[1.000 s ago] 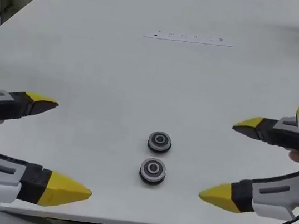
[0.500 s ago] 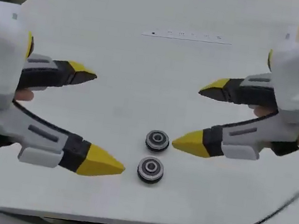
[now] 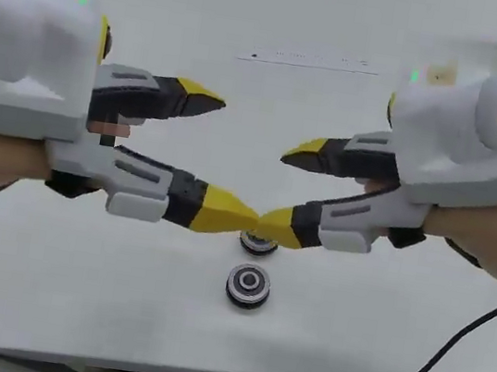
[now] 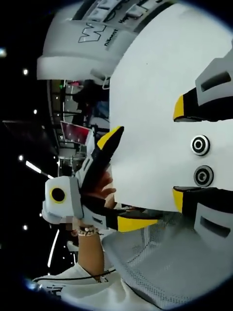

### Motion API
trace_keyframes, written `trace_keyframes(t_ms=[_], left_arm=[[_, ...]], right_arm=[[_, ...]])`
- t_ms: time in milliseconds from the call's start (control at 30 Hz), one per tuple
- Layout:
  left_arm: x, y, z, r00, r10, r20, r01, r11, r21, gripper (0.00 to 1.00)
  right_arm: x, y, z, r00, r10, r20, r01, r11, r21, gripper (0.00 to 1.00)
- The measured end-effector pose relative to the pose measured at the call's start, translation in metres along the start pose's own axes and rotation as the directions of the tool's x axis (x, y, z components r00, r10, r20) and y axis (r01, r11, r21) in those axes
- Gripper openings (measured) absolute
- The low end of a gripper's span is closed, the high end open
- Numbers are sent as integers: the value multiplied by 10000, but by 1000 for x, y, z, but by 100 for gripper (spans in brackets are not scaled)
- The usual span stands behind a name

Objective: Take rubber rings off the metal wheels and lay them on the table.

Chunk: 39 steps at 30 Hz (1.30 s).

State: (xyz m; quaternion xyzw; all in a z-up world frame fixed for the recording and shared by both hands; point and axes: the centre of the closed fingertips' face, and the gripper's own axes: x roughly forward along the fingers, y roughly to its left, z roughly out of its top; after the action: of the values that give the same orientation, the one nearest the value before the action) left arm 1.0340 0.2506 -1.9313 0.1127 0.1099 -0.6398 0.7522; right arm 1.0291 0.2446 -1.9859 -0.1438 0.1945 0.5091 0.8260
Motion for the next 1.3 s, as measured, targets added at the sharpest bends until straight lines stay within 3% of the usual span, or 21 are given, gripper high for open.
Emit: trace_keyframes(t_ms=[167, 300, 567, 667, 767, 867, 933, 1133, 1300], left_arm=[[8, 5, -9, 9988, 70, 486, -49, 9991, -427, 63], [10, 3, -22, 9993, 127, 354, -107, 9985, -537, 59], [19, -15, -57, 9979, -187, -613, 170, 9994, -289, 56], [23, -24, -68, 9933, -466, -1056, 429, 9984, -367, 51], [29, -34, -80, 9867, -748, -1441, 724, 9971, -220, 47], [33, -41, -88, 9790, -1047, -1747, 1063, 9943, 3, 41], [35, -41, -92, 9776, -984, -1860, 1053, 9941, 273, 35], [40, -42, -103, 9743, -1040, -1997, 1095, 9939, 162, 24], [44, -48, -114, 9636, -1274, -2350, 1377, 9901, 279, 17]], right_arm=[[4, 9, -20, 9988, 480, -116, -477, 9985, 252, 48], [5, 10, -28, 9981, 537, -293, -529, 9982, 293, 43], [10, 23, -50, 9917, 1047, -748, -999, 9928, 654, 36], [12, 27, -61, 9869, 1207, -1074, -1132, 9908, 737, 35], [14, 35, -72, 9774, 1480, -1509, -1392, 9880, 672, 35], [18, 39, -77, 9737, 1535, -1685, -1445, 9874, 640, 34], [20, 41, -81, 9703, 1569, -1840, -1480, 9871, 610, 34], [24, 42, -85, 9694, 1548, -1908, -1444, 9872, 671, 31], [27, 43, -89, 9656, 1517, -2113, -1425, 9881, 580, 29]])
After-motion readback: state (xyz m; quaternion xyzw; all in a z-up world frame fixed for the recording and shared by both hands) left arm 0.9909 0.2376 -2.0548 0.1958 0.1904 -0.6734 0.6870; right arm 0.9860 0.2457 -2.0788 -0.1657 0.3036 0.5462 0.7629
